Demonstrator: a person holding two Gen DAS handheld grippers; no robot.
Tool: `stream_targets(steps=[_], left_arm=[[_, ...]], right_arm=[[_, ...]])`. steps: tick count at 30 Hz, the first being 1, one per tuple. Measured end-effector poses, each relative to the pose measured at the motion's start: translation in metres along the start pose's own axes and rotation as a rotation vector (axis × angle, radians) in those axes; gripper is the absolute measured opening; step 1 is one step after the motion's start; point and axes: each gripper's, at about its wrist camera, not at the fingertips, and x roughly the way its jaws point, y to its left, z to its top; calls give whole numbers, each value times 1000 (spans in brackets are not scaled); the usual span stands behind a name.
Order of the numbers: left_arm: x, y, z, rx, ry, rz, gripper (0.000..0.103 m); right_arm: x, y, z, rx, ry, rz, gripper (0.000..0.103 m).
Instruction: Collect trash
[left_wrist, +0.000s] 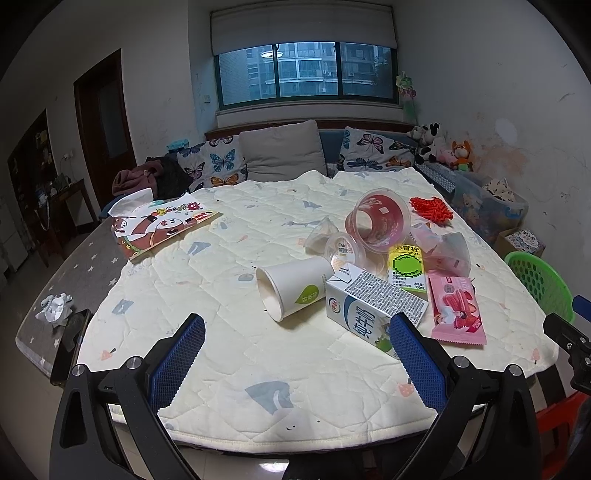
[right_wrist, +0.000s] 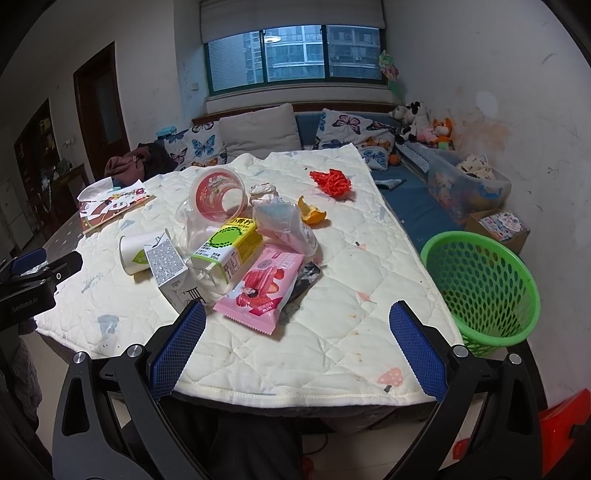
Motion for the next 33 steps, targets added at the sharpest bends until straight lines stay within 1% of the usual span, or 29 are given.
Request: stream_targets(steps=[15,20,23,29,33], left_arm=[[20,3,13,-7,38,12,97],[32,7,19,-31,73,12,97],[40,9,22,-51,100,3,97],[53,13,29,-76,126,5,97],[60,17,31,-89,142,2,97]], right_arm=[[18,-6,6,-1,19,18,99],[27,-9,13,-2,22,31,99],[37,-11,19,-4,32,49,99],[56,-11,31,-23,38,87,98],[73,-8,42,-52,47,114,94]])
